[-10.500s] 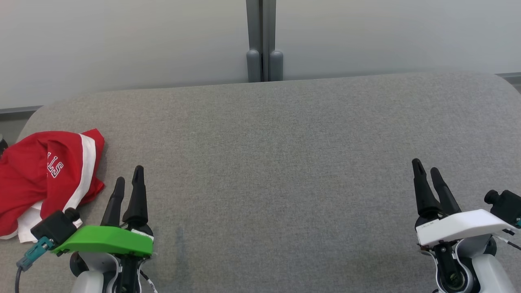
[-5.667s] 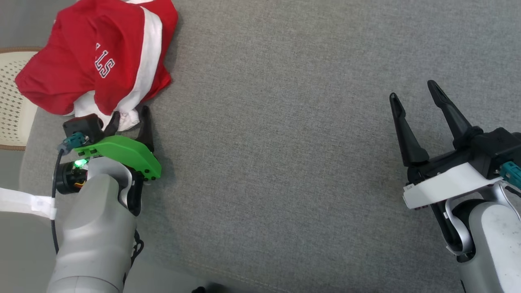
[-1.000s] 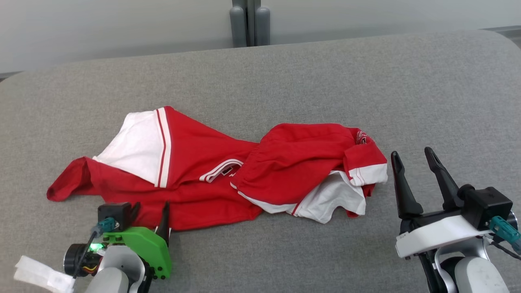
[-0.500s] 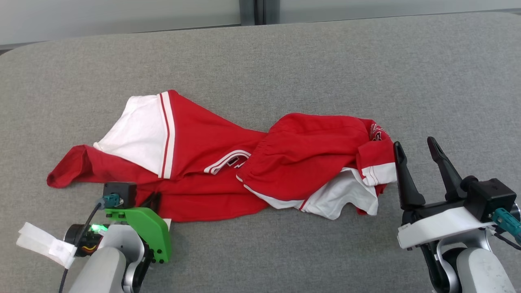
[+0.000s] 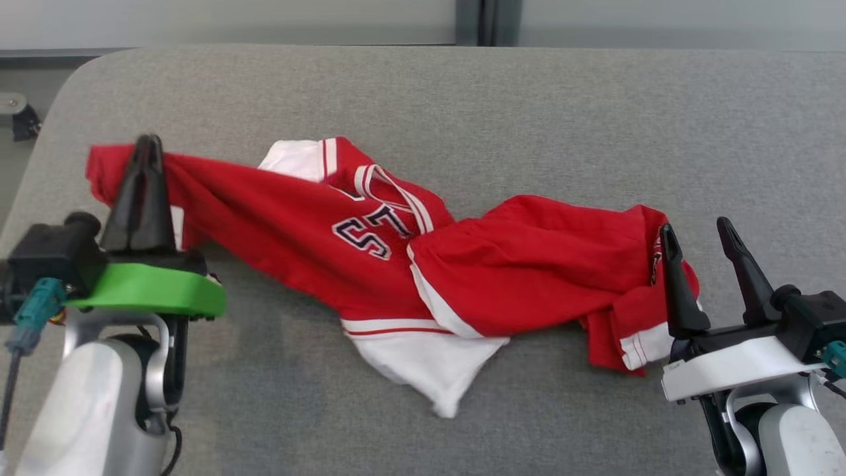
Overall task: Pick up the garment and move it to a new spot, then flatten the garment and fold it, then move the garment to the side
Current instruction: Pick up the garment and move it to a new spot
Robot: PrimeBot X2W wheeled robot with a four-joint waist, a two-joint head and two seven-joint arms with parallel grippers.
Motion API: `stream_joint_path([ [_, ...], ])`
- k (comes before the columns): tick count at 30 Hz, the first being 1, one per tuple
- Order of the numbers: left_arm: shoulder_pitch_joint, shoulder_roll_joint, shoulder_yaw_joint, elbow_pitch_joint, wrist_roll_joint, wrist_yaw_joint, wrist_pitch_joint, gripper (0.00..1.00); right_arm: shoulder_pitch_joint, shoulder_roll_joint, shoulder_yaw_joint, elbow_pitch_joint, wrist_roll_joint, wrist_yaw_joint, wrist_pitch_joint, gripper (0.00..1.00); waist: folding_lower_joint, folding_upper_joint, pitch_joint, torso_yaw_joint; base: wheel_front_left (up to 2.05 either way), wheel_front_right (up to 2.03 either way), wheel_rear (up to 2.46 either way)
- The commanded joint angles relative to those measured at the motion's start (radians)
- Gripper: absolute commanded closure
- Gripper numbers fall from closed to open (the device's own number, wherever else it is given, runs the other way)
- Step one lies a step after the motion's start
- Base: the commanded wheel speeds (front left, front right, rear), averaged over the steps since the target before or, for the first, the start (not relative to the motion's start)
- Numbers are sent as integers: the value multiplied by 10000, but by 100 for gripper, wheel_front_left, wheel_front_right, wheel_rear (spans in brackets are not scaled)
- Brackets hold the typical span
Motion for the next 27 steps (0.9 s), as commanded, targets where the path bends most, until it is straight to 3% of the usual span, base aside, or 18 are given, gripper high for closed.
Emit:
stream_joint_path([
  [1, -354, 190, 145, -470, 102, 99, -127, 100, 59, -24, -62, -98, -69, -10, 46, 0, 0, 0, -65, 787, 0, 0, 0],
  [6, -1555, 734, 556, -1286, 135, -91, 25, 100, -5, -109, -114, -353, -147, -10, 241, 0, 0, 0, 105, 1624, 0, 0, 0],
  [11, -3359, 1163, 906, -519, -58, -451, 104, 100, -233, -271, -36, -588, -176, -10, 457, 0, 0, 0, 475, 2095, 0, 0, 0],
  [21, -5690, 1520, 1301, 2612, -182, -909, -893, 100, -630, -685, 73, -873, -77, -10, 759, 0, 0, 0, 1468, 2073, 0, 0, 0],
  [27, -6068, 1018, 1677, 5242, -940, -1429, -1650, 100, -898, -1073, 16, -1410, -64, -10, 1121, 0, 0, 0, 2376, 1865, 0, 0, 0],
])
